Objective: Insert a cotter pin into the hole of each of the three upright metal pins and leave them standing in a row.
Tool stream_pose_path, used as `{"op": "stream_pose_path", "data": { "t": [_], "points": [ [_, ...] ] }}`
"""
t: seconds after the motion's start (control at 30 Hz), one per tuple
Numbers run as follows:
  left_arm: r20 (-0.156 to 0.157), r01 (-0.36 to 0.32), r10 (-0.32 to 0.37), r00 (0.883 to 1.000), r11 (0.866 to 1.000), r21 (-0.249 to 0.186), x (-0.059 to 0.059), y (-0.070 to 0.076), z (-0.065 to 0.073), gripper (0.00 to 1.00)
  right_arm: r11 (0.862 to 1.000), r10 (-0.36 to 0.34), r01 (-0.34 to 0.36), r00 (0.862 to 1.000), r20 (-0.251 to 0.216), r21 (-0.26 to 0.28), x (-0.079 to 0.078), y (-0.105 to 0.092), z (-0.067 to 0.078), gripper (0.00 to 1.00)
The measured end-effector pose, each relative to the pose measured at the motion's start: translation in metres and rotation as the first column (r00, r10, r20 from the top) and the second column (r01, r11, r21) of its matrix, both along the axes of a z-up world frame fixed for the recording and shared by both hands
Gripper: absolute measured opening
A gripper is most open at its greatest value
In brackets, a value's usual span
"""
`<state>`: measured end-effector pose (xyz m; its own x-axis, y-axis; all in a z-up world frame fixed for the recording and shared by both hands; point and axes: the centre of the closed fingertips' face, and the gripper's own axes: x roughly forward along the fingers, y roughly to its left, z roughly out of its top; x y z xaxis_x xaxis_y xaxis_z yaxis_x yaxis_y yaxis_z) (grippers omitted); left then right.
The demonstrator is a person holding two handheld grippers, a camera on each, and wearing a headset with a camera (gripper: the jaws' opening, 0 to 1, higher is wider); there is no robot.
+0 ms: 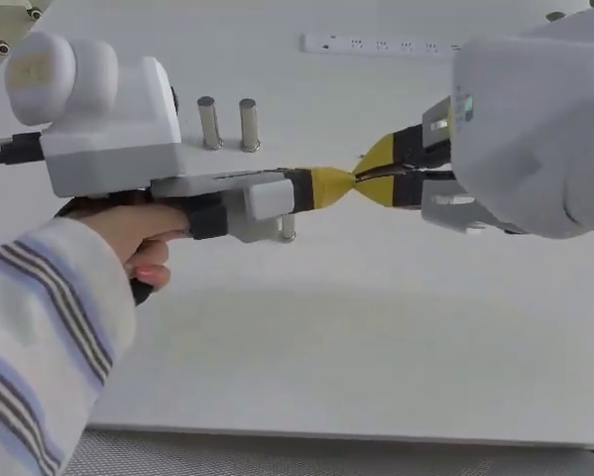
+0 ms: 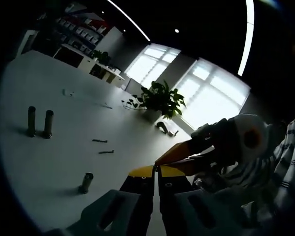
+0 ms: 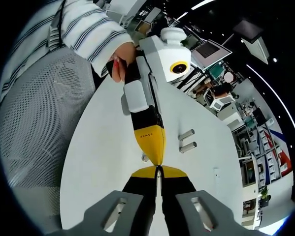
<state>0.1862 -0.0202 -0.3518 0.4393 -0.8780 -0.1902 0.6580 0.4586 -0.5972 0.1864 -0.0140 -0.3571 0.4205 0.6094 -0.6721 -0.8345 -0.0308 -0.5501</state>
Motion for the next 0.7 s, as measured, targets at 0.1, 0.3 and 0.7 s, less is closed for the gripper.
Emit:
{"op": "stream_pose_path", "data": {
  "t": [0.1, 0.3, 0.7],
  "points": [
    [-0.018, -0.014, 0.014, 1.0, 1.0, -0.006, 0.0, 0.0, 0.001, 0.0, 1.0, 0.006, -0.007, 1.0, 0.014, 0.004, 0.0, 0.001, 0.001, 0.0],
    [0.009, -0.013, 0.013, 1.0, 1.0, -0.001, -0.003, 0.002, 0.003, 0.0, 0.998, -0.053, 0.054, 0.998, -0.035, 0.036, 0.005, -0.001, -0.003, 0.15],
    [0.26, 0.055, -0.093, 0.961, 0.987, 0.151, -0.015, 0.011, 0.011, 0.0, 0.962, -0.111, 0.198, 0.915, -0.389, 0.191, -0.01, 0.0, -0.013, 0.22]
  ]
}}
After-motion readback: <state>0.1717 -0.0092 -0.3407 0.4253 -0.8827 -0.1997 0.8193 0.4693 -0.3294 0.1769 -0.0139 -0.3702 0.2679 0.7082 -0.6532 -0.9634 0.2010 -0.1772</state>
